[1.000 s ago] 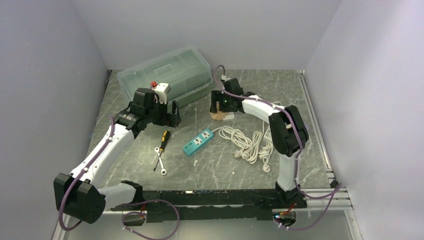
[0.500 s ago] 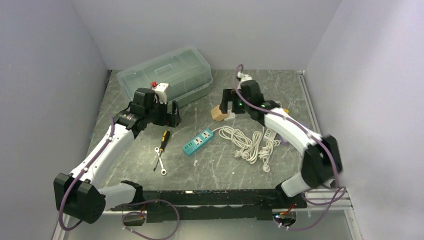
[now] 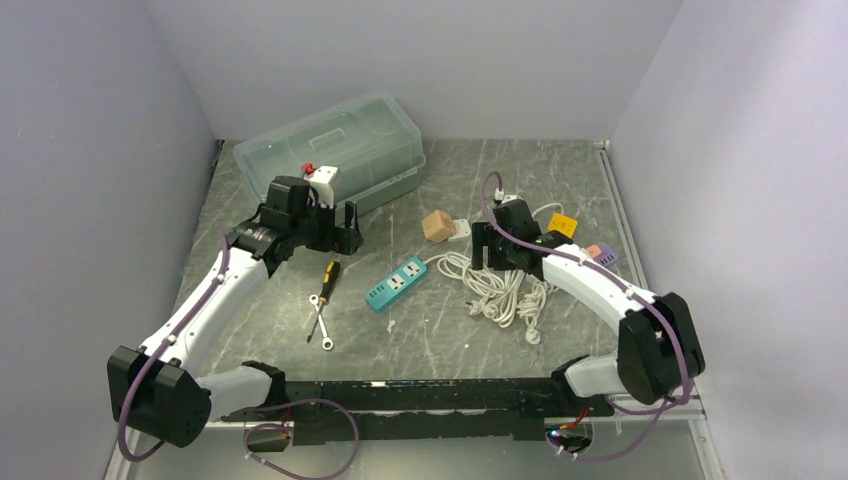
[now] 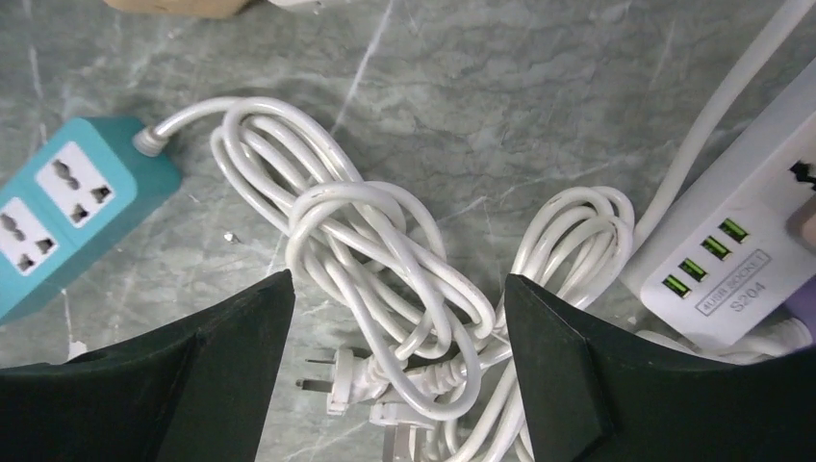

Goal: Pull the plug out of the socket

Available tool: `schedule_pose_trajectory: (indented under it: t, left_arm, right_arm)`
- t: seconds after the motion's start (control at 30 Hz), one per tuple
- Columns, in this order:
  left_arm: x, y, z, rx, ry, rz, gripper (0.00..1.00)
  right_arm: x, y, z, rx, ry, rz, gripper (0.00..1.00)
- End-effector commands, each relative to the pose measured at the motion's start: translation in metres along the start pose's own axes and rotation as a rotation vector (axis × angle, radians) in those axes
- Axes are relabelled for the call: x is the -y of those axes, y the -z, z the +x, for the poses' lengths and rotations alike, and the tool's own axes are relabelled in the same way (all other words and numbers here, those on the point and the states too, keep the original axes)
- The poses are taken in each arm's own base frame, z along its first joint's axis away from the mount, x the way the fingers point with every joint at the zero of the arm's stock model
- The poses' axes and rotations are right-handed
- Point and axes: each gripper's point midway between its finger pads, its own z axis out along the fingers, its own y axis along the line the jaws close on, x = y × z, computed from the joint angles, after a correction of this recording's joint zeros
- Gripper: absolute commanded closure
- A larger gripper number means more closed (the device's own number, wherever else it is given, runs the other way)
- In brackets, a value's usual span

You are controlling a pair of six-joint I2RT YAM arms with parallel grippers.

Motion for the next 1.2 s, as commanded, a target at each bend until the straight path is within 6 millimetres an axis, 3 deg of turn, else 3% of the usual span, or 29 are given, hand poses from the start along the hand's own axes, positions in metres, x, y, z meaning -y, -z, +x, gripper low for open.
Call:
schedule_pose_trajectory:
  t: [0.0,0.27,0.53,0.67,0.73,0.8,0.87,1.0,1.17]
  left_arm:
    - [0.001,0.003,-0.008,0.031,-0.011,0.001,0.0]
    - [0.002,0.001,-0.007,0.022,-0.01,0.011,0.0]
    - [0.002,0.001,-0.007,0.023,-0.01,0.009,0.0]
    - [0.002,0.001,-0.007,0.022,-0.008,0.008,0.0]
    - [0.001,0.001,-0.007,0.022,-0.008,0.006,0.0]
    - [0.001,0.001,-0.006,0.02,-0.008,0.003,0.0]
    - [0.0,0.001,-0.006,0.019,-0.008,0.0,0.0]
    - [0.0,0.001,-0.007,0.023,-0.011,-0.003,0.0]
    - [0.0,0.001,-0.006,0.022,-0.01,-0.001,0.0]
  right_arm:
    - [-0.003,-0.013,0.005,-0.03,-0.028,-0.021,0.18]
    - [-0.051,-0.026,0.016,-0.095,0.037,-0.259,0.3]
    - [-0.075,-0.042,0.047,-0.181,0.143,-0.258,0.32]
    - [-0.086,-0.05,0.053,-0.149,0.191,-0.159,0.37]
    - [-0.083,-0.056,0.049,-0.11,0.201,-0.046,0.46]
    - [-0.074,-0.063,0.043,-0.085,0.184,0.067,0.64]
    - [-0.069,-0.07,0.036,-0.061,0.156,0.13,0.76]
    - [-0.059,-0.08,0.011,0.003,0.103,0.2,0.9]
    - [-0.041,-0.093,-0.031,0.065,0.034,0.218,0.94]
